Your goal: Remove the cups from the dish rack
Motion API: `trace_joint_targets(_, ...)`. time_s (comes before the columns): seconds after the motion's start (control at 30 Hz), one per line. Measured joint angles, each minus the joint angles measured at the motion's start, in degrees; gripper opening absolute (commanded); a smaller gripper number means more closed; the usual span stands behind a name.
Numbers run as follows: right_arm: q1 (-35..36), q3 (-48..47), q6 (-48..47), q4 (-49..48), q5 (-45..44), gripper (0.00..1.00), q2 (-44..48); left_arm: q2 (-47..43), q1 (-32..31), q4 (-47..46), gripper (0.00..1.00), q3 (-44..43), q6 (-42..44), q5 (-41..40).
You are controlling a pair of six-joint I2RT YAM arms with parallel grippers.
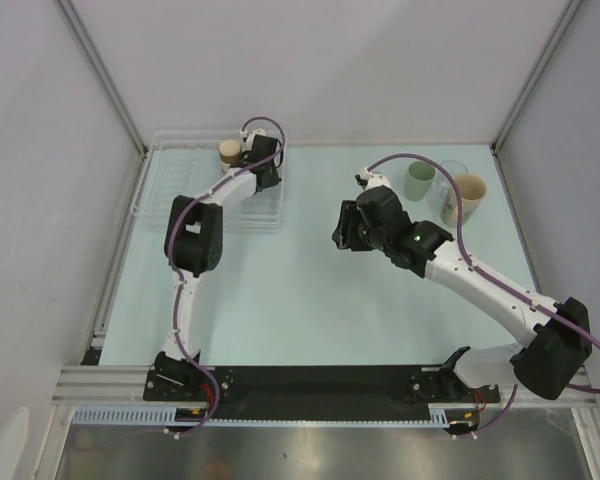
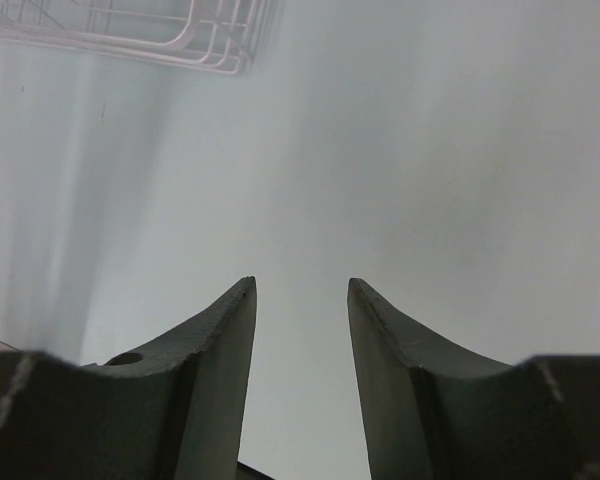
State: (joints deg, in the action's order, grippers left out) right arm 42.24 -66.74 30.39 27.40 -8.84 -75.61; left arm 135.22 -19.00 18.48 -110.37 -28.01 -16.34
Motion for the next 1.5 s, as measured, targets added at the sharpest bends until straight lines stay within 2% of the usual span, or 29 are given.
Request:
trace_joint_targets(0.13,0.00,0.63,0.17,-0.37,0.31,0.47,0.28,-2.56,-0.11,1.44,0.00,2.84,0.17,-0.44)
trace_joint_targets(0.77,0.02,3.15,1.09,-2.47,0.35,0.46,3.19,-11.98,-0.66,7.91,0.00,3.23,3.74,-2.95)
trace_joint_targets(1.17,-0.37,3.32,1.09,-5.22,0.79,0.46,3.19,-22.47,-0.63,9.03,0.00,4.55,1.73,4.33)
trace_joint_targets(1.23,-0.61,3.32,1.09,-5.88,1.07,0.46,3.19,-25.68,-0.11,7.30,0.00,7.76,-0.13,7.19)
trace_joint_targets(1.5,-2.93,3.32,1.11,-8.50,3.08,0.45,2.62,-37.33,6.16,-6.29,0.00,31.63,-11.72,22.93)
